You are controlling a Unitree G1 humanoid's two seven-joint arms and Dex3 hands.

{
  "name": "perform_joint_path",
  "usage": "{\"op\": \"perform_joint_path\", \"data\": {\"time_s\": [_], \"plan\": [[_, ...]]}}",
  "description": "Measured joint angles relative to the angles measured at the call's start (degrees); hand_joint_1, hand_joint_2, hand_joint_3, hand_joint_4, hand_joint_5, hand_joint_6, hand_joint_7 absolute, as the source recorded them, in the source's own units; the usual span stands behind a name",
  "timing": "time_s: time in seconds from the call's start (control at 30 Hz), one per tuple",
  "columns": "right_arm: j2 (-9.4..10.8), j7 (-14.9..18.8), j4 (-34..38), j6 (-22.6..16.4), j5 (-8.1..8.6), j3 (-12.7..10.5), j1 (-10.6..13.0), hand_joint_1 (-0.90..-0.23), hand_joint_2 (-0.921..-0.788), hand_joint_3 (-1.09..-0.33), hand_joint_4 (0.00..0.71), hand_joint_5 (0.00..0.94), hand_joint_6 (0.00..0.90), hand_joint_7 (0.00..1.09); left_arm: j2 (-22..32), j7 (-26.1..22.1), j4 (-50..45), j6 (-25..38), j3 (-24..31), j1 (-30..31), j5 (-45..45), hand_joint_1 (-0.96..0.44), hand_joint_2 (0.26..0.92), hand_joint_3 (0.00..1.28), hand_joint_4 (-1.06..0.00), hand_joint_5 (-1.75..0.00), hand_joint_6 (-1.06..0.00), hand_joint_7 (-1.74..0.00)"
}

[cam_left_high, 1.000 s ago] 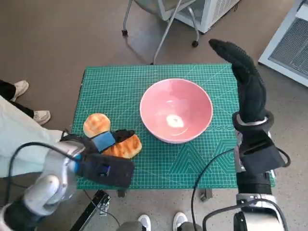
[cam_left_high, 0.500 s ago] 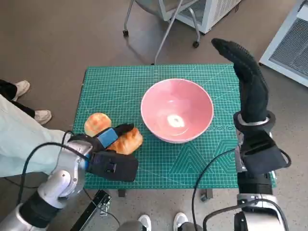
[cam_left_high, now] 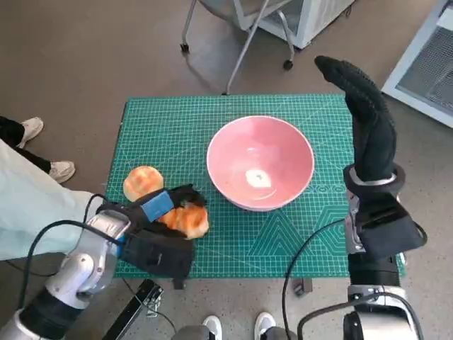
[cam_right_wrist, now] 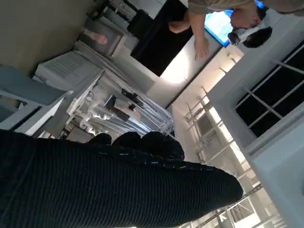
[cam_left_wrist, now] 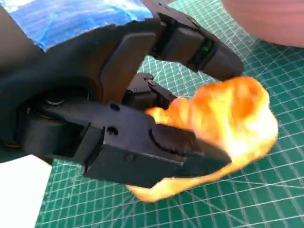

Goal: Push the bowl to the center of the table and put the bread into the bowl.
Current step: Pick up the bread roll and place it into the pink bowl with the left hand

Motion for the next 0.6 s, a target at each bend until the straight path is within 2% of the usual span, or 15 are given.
{"op": "perform_joint_path", "data": {"time_s": [0.1, 0.17, 0.2, 0.23, 0.3, 0.37, 0.43, 0.5, 0.6], "plan": [[0.0, 0.0, 0.5, -0.2, 0.02, 0.0, 0.0, -0.596, -0.921, -0.735, 0.336, 0.008, 0.074, 0.76, 0.5, -0.8, -1.4, 0.0, 2.2, 0.1, -0.3, 0.01, 0.913, 0.19, -0.61, -1.36, -0.47, -1.22], [0.1, 0.0, 0.7, -0.2, 0.02, 0.0, 0.0, -0.593, -0.921, -0.736, 0.336, 0.007, 0.075, 0.76, 0.8, -1.4, -2.8, 0.2, 3.9, 0.0, -0.5, 0.01, 0.865, 0.25, -0.64, -1.34, -0.52, -1.18], [0.1, 0.0, 0.8, -0.2, 0.03, 0.0, 0.0, -0.589, -0.921, -0.737, 0.336, 0.007, 0.076, 0.76, 0.9, -1.7, -3.6, 0.5, 4.9, 0.0, -0.5, 0.0, 0.799, 0.35, -0.65, -1.34, -0.55, -1.18], [0.1, 0.0, 0.8, -0.2, 0.03, 0.0, 0.0, -0.587, -0.921, -0.737, 0.336, 0.007, 0.076, 0.76, 1.0, -2.1, -4.2, 0.9, 5.7, -0.1, -0.5, 0.0, 0.775, 0.38, -0.66, -1.34, -0.56, -1.18], [0.2, 0.0, 0.8, -0.2, 0.03, 0.0, 0.0, -0.584, -0.921, -0.738, 0.335, 0.006, 0.077, 0.75, 1.1, -2.7, -6.0, 1.9, 8.0, -0.4, -0.7, 0.0, 0.668, 0.55, -0.68, -1.36, -0.6, -1.19], [0.2, 0.0, 0.8, -0.2, 0.03, 0.0, 0.0, -0.584, -0.921, -0.738, 0.335, 0.006, 0.076, 0.75, 1.1, -3.0, -7.6, 3.0, 10.0, -0.7, -1.1, 0.0, 0.627, 0.61, -0.69, -1.36, -0.62, -1.18], [0.2, 0.0, 0.8, -0.2, 0.04, 0.0, 0.0, -0.587, -0.921, -0.738, 0.336, 0.006, 0.075, 0.75, 1.0, -3.1, -9.4, 4.2, 12.1, -1.3, -1.5, 0.0, 0.623, 0.6, -0.7, -1.35, -0.64, -1.15], [0.1, 0.0, 0.8, -0.2, 0.05, -0.1, 0.0, -0.592, -0.921, -0.738, 0.336, 0.006, 0.076, 0.74, 0.6, -3.0, -11.4, 5.4, 14.2, -2.0, -1.8, 0.0, 0.666, 0.51, -0.72, -1.3, -0.66, -1.11], [0.1, 0.0, 0.7, -0.2, 0.1, -0.1, 0.0, -0.594, -0.921, -0.738, 0.337, 0.006, 0.077, 0.74, -0.3, -2.0, -14.1, 6.6, 16.6, -3.7, -2.1, 0.0, 0.69, 0.46, -0.74, -1.27, -0.67, -1.08]]}}
